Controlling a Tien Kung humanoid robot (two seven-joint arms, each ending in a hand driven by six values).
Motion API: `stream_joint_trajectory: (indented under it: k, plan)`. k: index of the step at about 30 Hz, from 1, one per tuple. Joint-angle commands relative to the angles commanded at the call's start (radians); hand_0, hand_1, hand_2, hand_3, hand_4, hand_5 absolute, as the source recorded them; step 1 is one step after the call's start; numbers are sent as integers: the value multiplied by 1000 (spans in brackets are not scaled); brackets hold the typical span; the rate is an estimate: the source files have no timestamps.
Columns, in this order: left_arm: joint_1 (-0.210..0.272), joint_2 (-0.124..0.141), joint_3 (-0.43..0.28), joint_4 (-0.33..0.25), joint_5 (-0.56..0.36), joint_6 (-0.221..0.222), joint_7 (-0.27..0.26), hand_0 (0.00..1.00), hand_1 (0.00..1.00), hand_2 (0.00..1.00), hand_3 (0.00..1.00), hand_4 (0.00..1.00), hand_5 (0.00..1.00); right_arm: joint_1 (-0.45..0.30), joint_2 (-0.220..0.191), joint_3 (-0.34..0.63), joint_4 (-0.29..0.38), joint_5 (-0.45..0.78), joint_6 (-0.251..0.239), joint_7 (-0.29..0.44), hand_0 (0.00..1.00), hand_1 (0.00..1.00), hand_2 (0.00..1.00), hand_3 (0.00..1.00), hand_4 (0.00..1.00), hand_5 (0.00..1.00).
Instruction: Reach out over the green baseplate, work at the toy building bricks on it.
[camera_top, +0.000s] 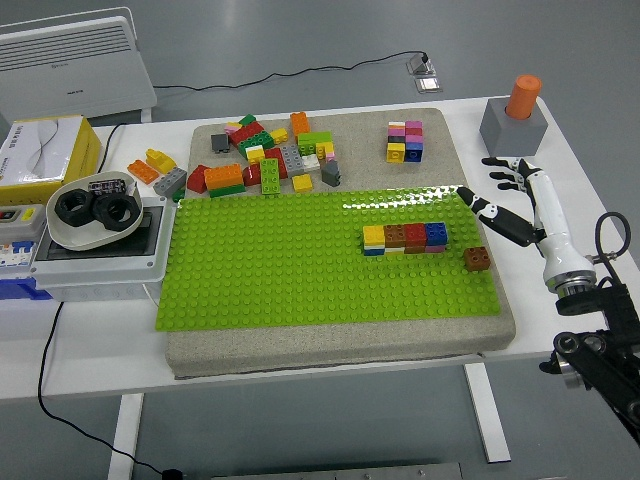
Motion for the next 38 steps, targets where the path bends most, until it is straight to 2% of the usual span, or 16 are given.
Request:
stream_joint_trajectory:
  k: [3,4,9,10,14,27,29,38]
  plan:
    - [-4,1,3,0,-7,3,-7,693,535,442,528,428,269,-9,-4,31,8,60,3,16,588,641,723,694,906,531]
    - [-6,3,4,0,-10,5,-10,693,535,444,528,429,268,-13,-9,50,11,83,4,19,574,538,642,688,902,539]
    - [-15,12,4,0,-18,12,-22,693,535,444,528,429,268,-23,-28,120,23,116,7,18,574,538,642,688,902,539]
    - [-17,14,3,0,-18,12,-23,693,537,442,528,434,272,-25,-31,134,26,118,8,17,566,510,577,683,910,547]
    - [-23,17,1,0,-16,13,-23,693,537,442,528,434,272,-29,-33,172,35,119,9,15,566,510,577,683,910,547]
    - [-29,14,14,0,-7,0,-12,694,541,475,529,445,275,-18,-15,155,30,134,7,23,560,477,582,681,888,524]
    - [-31,15,19,0,-5,-6,-7,694,545,491,534,452,267,-18,-15,158,29,134,6,22,560,464,582,673,860,502]
    - [-35,22,47,0,5,-42,18,699,550,501,535,461,264,-19,-31,167,25,148,4,18,557,464,586,674,857,506]
